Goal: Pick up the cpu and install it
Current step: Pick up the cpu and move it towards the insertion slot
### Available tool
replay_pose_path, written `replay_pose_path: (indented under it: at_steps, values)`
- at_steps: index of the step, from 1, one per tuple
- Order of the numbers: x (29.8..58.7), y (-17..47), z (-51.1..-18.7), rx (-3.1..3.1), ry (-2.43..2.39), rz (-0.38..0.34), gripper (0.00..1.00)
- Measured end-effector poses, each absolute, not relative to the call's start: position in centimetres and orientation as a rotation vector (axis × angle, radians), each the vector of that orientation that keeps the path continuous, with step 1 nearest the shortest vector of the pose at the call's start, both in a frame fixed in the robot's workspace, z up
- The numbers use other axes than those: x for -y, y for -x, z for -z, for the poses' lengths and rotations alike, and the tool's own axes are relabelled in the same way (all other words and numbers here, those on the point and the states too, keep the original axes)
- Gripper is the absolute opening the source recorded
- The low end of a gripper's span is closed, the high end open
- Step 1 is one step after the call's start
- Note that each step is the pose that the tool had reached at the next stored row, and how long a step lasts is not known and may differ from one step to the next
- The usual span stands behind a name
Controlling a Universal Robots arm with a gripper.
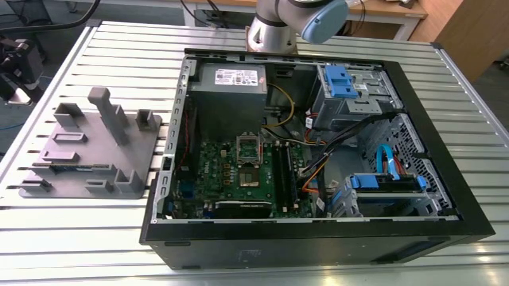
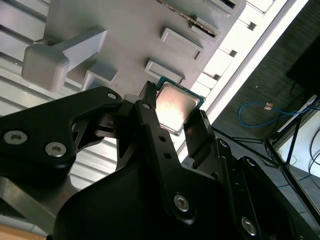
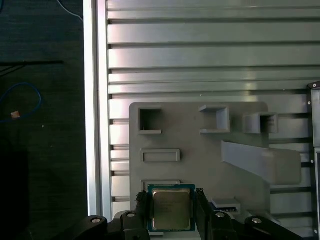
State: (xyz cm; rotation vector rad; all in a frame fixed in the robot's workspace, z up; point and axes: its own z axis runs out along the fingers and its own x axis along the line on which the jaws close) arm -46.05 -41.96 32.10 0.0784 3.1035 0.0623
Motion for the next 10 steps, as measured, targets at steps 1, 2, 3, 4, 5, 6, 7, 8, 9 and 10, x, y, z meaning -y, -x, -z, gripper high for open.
replay_pose_path:
  at_steps: [1, 2, 3, 4, 5, 6, 7, 8, 9, 10]
  values:
    - [41.96, 46.04, -32.13, -3.103, -0.078, -0.062, 0.47]
    - [41.96, 46.05, -32.16, -3.104, -0.078, -0.062, 0.47]
    - [41.96, 46.05, -32.19, -3.104, -0.078, -0.062, 0.47]
    - [41.96, 46.05, -32.22, -3.104, -0.078, -0.062, 0.47]
    - [41.96, 46.05, -32.24, -3.104, -0.078, -0.062, 0.47]
    - [41.96, 46.05, -32.27, -3.104, -0.079, -0.062, 0.47]
    - [41.96, 46.05, -32.3, -3.104, -0.078, -0.062, 0.47]
    - [41.95, 46.05, -32.32, -3.104, -0.078, -0.062, 0.47]
    - [41.95, 46.05, -32.35, -3.104, -0.078, -0.062, 0.47]
    - [41.95, 46.05, -32.37, -3.104, -0.079, -0.062, 0.47]
